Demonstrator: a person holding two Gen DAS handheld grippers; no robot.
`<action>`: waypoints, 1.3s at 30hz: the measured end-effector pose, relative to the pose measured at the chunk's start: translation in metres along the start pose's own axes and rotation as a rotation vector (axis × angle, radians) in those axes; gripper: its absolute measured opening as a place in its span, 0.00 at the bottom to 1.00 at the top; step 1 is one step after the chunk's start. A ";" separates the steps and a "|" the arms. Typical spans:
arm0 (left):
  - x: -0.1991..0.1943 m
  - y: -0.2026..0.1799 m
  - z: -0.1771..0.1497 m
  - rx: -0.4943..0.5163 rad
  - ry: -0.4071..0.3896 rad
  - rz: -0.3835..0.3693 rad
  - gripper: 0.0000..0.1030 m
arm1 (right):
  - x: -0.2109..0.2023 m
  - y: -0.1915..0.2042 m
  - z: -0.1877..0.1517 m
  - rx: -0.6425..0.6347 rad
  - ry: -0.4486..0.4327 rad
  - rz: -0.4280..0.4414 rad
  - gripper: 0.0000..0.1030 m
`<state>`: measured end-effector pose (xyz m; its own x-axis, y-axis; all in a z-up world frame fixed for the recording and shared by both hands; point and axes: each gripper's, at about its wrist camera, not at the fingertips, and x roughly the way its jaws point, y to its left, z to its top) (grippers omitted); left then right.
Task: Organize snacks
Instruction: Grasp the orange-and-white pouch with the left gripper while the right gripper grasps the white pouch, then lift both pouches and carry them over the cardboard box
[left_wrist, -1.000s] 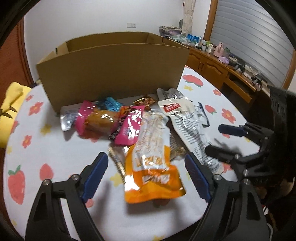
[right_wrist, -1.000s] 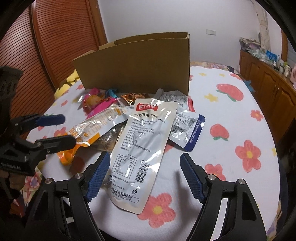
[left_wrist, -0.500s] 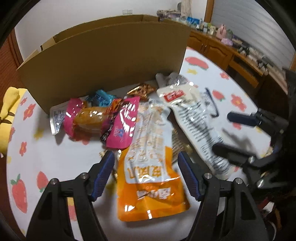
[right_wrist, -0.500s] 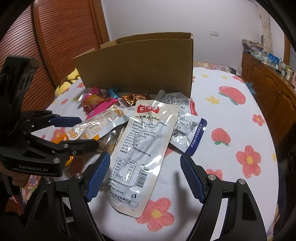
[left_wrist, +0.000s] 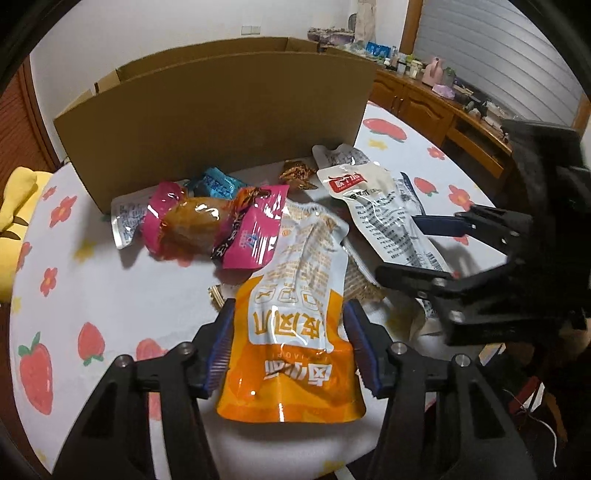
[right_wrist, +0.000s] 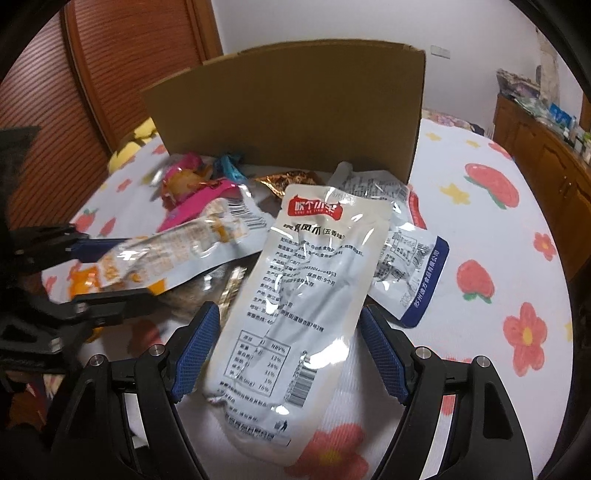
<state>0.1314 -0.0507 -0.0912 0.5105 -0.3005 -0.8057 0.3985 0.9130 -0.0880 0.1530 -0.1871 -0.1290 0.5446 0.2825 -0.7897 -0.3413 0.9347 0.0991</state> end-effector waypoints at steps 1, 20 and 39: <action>-0.002 -0.001 -0.001 0.004 -0.004 0.005 0.55 | 0.002 0.000 0.000 -0.005 0.003 -0.006 0.80; 0.006 -0.004 0.006 0.074 0.022 0.032 0.53 | 0.005 0.007 -0.003 -0.107 0.016 -0.069 0.57; -0.022 -0.019 0.014 0.044 -0.110 -0.025 0.43 | -0.033 -0.003 -0.010 -0.076 -0.067 -0.042 0.40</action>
<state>0.1234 -0.0657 -0.0637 0.5797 -0.3536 -0.7341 0.4442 0.8924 -0.0791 0.1284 -0.2011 -0.1095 0.6090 0.2593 -0.7496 -0.3725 0.9279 0.0183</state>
